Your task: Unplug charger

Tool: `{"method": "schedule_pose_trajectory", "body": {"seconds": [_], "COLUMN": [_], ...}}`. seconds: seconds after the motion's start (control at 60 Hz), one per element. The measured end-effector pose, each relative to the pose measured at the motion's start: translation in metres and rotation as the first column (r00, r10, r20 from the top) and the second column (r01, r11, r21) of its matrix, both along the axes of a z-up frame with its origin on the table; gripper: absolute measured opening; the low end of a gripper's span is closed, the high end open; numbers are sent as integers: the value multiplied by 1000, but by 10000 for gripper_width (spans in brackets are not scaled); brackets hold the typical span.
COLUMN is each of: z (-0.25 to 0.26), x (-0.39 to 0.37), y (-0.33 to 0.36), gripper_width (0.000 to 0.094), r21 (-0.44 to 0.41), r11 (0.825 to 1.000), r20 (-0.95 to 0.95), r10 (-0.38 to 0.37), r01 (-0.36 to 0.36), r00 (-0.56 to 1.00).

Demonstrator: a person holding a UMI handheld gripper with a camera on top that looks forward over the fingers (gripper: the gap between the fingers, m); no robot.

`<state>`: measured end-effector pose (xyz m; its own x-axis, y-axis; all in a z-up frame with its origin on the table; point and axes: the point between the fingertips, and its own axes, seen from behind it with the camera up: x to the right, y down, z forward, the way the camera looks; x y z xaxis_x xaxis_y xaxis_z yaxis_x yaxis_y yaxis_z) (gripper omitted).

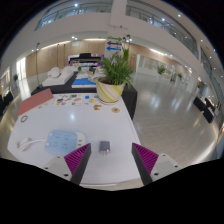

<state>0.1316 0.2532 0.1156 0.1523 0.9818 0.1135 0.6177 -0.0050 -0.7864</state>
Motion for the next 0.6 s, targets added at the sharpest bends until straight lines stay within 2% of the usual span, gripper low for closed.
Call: {"method": "schedule_pose_trajectory", "body": {"seconds": [0.15, 0.283, 0.367, 0.6], "z": [65, 86, 87, 85], "x": [106, 178, 201, 214], "y": [-28, -45, -48, -31], "gripper_width": [848, 849, 847, 852], "r21": [-41, -33, -23, 4], "r11": [999, 999, 998, 1000], "r20": [29, 60, 65, 47], "r10": [14, 44, 58, 6], "r01": [-12, -42, -57, -6], "r00": [999, 997, 996, 999]}}
